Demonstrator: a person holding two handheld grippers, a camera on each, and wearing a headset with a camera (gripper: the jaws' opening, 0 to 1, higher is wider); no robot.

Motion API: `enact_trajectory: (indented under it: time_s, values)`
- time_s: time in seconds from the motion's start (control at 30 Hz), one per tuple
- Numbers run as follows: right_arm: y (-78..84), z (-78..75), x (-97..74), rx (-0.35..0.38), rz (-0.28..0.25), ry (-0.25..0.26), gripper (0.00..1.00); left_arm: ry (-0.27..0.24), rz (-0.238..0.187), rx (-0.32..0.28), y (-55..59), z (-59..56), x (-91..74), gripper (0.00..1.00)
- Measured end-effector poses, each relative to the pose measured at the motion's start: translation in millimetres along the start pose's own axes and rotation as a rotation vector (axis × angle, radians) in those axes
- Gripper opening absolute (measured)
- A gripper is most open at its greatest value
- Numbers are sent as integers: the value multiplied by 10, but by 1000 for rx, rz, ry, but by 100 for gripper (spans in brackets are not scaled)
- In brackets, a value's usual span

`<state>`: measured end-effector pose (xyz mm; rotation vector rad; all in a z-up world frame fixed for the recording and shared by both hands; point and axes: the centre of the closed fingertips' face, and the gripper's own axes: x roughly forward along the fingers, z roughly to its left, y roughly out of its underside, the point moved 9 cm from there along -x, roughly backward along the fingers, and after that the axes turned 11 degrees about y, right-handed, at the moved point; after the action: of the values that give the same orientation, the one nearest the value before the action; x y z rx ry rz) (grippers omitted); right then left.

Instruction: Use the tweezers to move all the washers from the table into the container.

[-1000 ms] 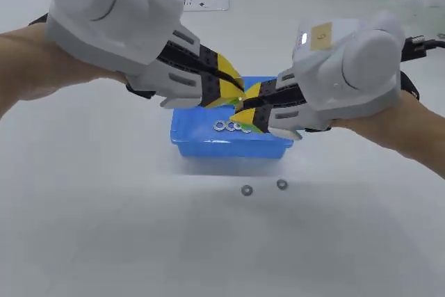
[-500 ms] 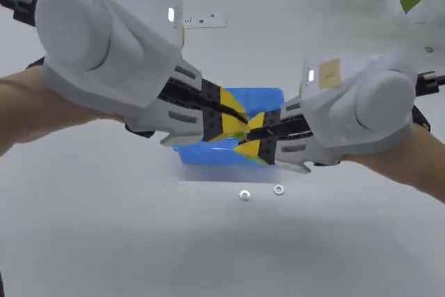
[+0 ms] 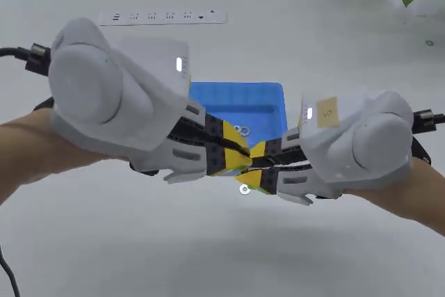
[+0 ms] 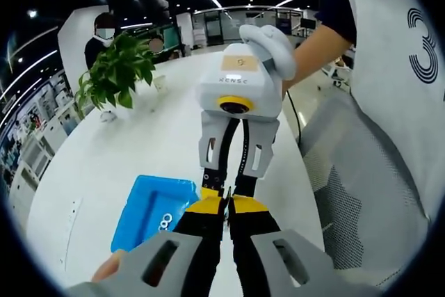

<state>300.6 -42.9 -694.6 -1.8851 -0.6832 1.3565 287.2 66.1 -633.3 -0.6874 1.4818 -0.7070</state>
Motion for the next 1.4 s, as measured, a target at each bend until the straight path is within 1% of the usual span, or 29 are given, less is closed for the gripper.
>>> enact_trajectory:
  time_s: [0.2,0.33,0.43,0.53,0.83,1.27,1.4]
  values:
    - [85,71,49,4,19,-12,10,-1,-7,-47,95,-41,70,7]
    - [136,99,67,21,26,-11,10,-3,-6,-64,142,-48,100,7]
    - [157,95,80,38,27,-6,11,-4,-9,-77,163,-40,113,7]
    - [184,79,108,44,36,-2,11,-5,-25,-106,213,-1,130,7]
    - [201,58,160,60,45,-11,11,-3,-23,-120,241,28,148,7]
    - [222,43,174,58,55,-16,11,0,-27,-135,260,49,175,7]
    - [231,40,180,67,60,-18,12,-1,-30,-143,268,58,182,7]
